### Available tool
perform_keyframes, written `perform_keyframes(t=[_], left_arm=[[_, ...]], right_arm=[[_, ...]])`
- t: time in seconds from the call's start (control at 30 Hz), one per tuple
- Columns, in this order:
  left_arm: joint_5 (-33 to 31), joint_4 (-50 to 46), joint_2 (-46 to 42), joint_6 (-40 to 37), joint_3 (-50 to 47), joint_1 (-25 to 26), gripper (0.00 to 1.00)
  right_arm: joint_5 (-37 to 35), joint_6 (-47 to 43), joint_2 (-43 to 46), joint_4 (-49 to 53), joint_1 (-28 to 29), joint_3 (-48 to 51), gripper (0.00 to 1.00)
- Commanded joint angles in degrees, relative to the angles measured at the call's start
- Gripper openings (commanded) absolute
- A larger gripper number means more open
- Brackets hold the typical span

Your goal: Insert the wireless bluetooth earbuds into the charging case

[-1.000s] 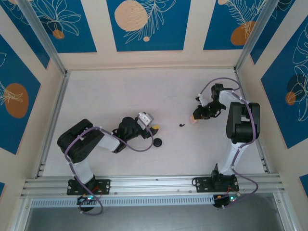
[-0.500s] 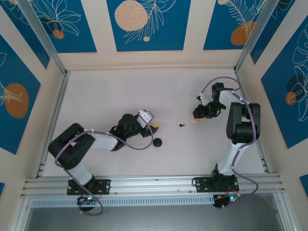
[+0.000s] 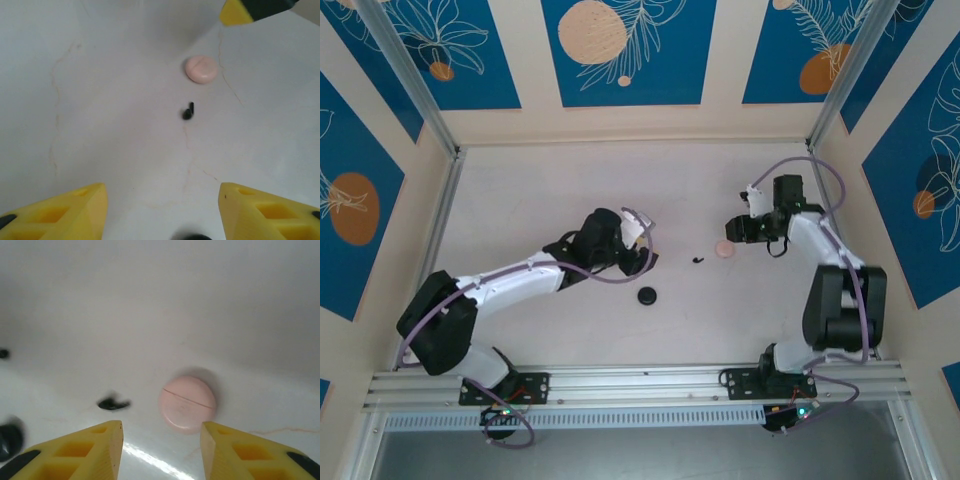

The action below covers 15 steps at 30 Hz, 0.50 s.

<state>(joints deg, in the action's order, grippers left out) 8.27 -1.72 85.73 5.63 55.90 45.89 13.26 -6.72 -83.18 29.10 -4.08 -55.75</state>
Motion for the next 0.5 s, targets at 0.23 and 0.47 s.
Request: perform_keyframes(t=[0.23,0.47], left_arm=[[-5.01,-46.73,13.03,17.25,26.45,5.39,0.55],[-6.66,-58.95,23.53,19.98,37.77,8.46,0.55]], right_arm=[[13.13,12.98,20.45,-25.38,2.19,19.47,0.47],[12.64,16.26,25.48,-24.97,2.18,23.02,0.50]])
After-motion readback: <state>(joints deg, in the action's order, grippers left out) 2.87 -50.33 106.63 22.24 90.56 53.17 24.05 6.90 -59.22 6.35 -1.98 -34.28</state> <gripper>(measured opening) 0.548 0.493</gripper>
